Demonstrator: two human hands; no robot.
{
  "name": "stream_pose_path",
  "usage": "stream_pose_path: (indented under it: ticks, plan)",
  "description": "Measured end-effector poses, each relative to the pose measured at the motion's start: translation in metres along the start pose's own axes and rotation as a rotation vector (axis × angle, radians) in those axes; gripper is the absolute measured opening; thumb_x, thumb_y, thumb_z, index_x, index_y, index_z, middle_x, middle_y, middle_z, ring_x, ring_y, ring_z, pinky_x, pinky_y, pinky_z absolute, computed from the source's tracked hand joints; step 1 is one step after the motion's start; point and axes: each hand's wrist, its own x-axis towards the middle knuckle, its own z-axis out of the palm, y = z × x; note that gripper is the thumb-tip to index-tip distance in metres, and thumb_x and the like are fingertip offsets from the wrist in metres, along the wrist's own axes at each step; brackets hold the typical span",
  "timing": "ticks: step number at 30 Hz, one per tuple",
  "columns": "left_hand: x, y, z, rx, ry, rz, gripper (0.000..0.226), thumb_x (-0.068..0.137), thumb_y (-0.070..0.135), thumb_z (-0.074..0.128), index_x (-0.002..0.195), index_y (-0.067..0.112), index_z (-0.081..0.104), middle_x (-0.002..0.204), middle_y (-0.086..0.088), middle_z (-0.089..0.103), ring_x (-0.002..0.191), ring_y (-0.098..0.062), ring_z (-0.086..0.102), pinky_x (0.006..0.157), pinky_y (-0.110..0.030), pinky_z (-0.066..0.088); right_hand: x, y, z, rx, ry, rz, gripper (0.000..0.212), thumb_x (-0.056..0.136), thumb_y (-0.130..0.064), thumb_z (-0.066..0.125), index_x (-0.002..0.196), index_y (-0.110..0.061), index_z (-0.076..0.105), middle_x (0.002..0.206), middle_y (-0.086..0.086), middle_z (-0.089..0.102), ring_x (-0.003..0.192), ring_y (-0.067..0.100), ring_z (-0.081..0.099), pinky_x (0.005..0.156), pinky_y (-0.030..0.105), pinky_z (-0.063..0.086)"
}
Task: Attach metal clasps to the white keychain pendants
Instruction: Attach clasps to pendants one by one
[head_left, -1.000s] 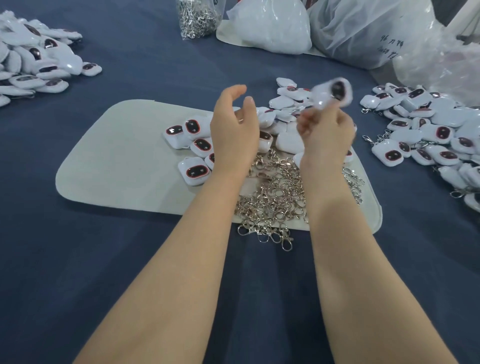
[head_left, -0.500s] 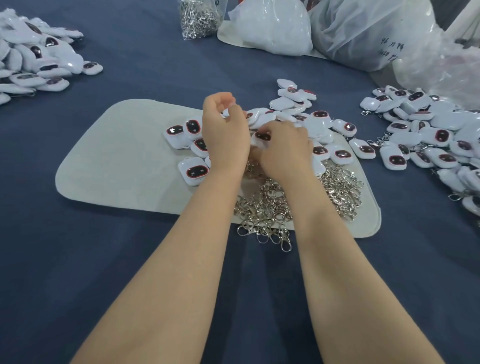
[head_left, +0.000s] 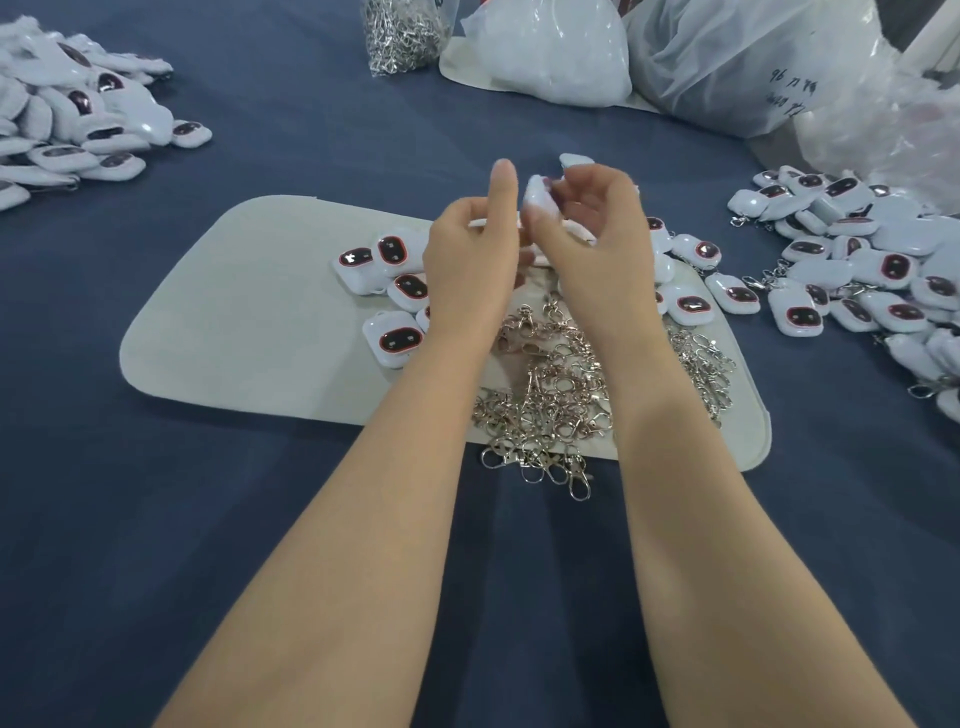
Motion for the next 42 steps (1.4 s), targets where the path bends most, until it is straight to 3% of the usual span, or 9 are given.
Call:
stream_pose_path:
  ticks: [5,9,12,17,22,27,30,33,42]
  plan:
    - [0.003,-0.004,-0.001,-0.105,-0.007,-0.053,0.016,0.088,0.009,0.053,0.104,0.009,0.057,0.094,-0.009,0.067,0.076,-0.016,0.066,0.07,-0.03,0.058,-0.001,-0.001,0.003,-0.044,-0.209,-0.006,0.055,0.085,-0.004,0.057,0.135,-0.016,0.037,0.134,0.001,0.05,0.124,0.005,0.046,0.094,0.013,0.042]
    - [0.004,-0.003,0.0,-0.339,0.044,-0.09,0.029,0.09,0.001,0.05,0.117,0.01,0.044,0.098,-0.012,0.066,0.074,-0.018,0.067,0.069,-0.027,0.057,0.002,-0.003,-0.002,-0.419,-0.111,0.016,0.034,0.086,-0.015,0.056,0.12,-0.017,0.053,0.096,-0.007,0.058,0.09,0.01,0.056,0.085,0.027,0.047]
    - [0.006,-0.006,0.0,-0.419,0.024,-0.053,0.047,0.092,0.001,0.05,0.135,0.013,0.035,0.094,-0.005,0.064,0.077,-0.016,0.067,0.067,-0.018,0.056,-0.002,0.0,-0.004,-0.776,-0.296,0.084,0.019,0.085,-0.024,0.061,0.101,-0.015,0.064,0.086,-0.001,0.06,0.09,0.02,0.059,0.075,0.028,0.046]
    - [0.004,-0.008,0.001,-0.303,0.025,0.011,0.032,0.089,-0.001,0.05,0.113,0.018,0.05,0.095,-0.01,0.065,0.08,-0.022,0.069,0.07,-0.025,0.056,-0.005,-0.001,0.011,-1.046,-0.48,0.006,0.018,0.084,-0.012,0.058,0.101,-0.008,0.063,0.103,0.011,0.066,0.097,0.029,0.059,0.068,0.029,0.04]
    - [0.006,-0.009,0.002,-0.292,0.037,0.003,0.02,0.089,0.004,0.055,0.091,0.022,0.045,0.081,-0.004,0.065,0.075,-0.022,0.067,0.074,-0.029,0.056,-0.005,0.002,0.006,-0.856,-0.396,0.079,0.019,0.088,-0.007,0.051,0.103,-0.013,0.062,0.107,0.01,0.065,0.102,0.027,0.057,0.078,0.029,0.042]
    - [0.005,-0.008,0.002,-0.25,0.06,-0.023,0.025,0.086,0.009,0.059,0.102,0.014,0.041,0.092,-0.004,0.061,0.083,-0.025,0.07,0.075,-0.031,0.057,0.0,0.009,0.0,-0.369,-0.018,0.154,0.017,0.092,-0.007,0.047,0.103,-0.015,0.058,0.093,0.004,0.064,0.084,0.018,0.058,0.082,0.031,0.048]
    - [0.002,-0.009,0.001,-0.097,0.034,0.066,0.036,0.086,0.007,0.055,0.115,0.021,0.039,0.105,-0.005,0.056,0.094,-0.028,0.065,0.09,-0.043,0.053,0.004,0.006,-0.005,0.097,0.122,0.233,0.016,0.093,-0.001,0.046,0.092,-0.013,0.056,0.075,0.0,0.061,0.059,0.01,0.062,0.061,0.023,0.054]
    - [0.0,-0.011,0.001,0.119,-0.025,0.254,0.032,0.086,0.0,0.049,0.111,0.018,0.057,0.103,0.005,0.058,0.086,-0.003,0.057,0.09,-0.026,0.05,0.005,0.004,-0.006,0.377,0.141,0.28,0.023,0.094,0.004,0.044,0.085,-0.013,0.055,0.072,0.002,0.057,0.048,0.003,0.059,0.055,0.017,0.051]
    - [-0.001,-0.016,0.007,0.332,-0.135,0.322,0.004,0.089,0.02,0.061,0.088,0.023,0.063,0.089,0.016,0.056,0.086,-0.007,0.052,0.074,-0.011,0.041,0.006,0.007,-0.005,0.321,0.084,0.218,0.019,0.091,0.002,0.051,0.088,-0.015,0.059,0.077,0.002,0.062,0.061,0.008,0.061,0.055,0.017,0.049]
